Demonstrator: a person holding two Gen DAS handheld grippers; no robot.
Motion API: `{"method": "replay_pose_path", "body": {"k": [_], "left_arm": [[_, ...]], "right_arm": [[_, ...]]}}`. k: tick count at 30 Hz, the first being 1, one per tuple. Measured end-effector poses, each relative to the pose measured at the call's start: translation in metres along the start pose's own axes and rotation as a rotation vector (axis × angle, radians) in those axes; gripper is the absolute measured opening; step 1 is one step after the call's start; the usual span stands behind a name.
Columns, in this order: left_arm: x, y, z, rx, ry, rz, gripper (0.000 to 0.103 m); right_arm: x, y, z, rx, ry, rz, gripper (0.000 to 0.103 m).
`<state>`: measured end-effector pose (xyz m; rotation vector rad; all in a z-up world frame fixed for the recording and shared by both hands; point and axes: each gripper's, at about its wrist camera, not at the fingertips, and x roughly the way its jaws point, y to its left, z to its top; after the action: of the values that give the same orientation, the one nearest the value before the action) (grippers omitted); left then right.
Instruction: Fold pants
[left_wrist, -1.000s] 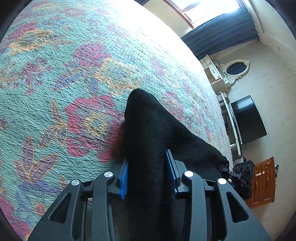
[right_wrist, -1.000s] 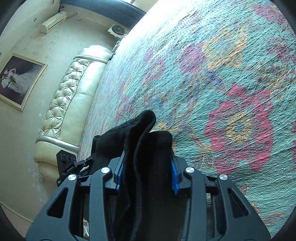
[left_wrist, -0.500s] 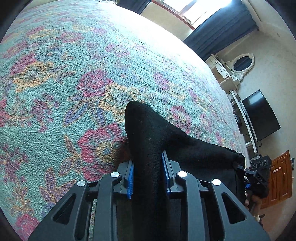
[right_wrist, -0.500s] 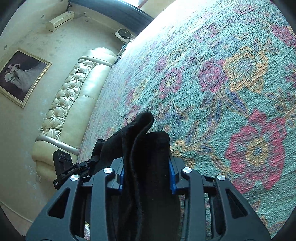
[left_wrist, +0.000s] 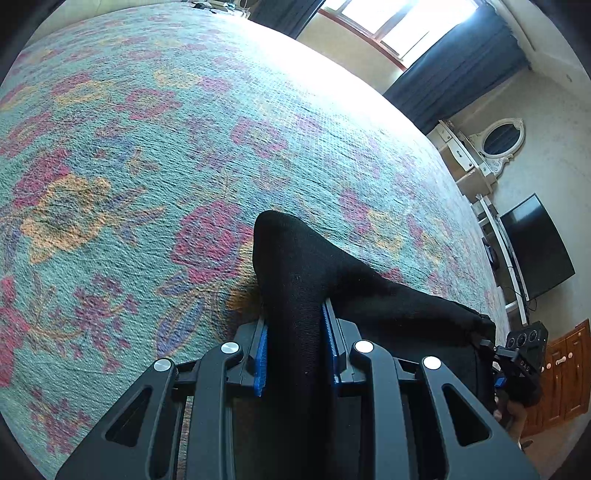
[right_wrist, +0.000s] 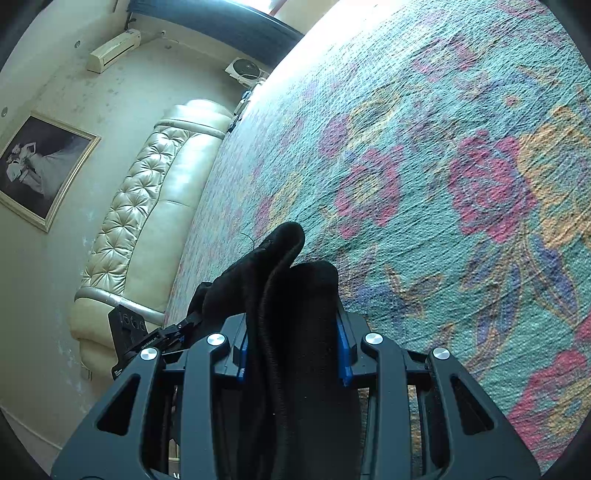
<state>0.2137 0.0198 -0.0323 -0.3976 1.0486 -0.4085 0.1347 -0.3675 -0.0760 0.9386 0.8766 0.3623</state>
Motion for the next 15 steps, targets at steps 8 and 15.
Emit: {"method": "replay_pose_path", "body": {"k": [8, 15], "left_arm": [[0.013, 0.003, 0.018, 0.006, 0.008, 0.014, 0.026], [0.019, 0.005, 0.017, 0.001, 0.012, 0.006, 0.026]], "right_arm": [[0.02, -0.006, 0.017, 0.045, 0.007, 0.019, 0.034], [0.022, -0.021, 0.017, 0.09, 0.013, 0.04, 0.034]]}}
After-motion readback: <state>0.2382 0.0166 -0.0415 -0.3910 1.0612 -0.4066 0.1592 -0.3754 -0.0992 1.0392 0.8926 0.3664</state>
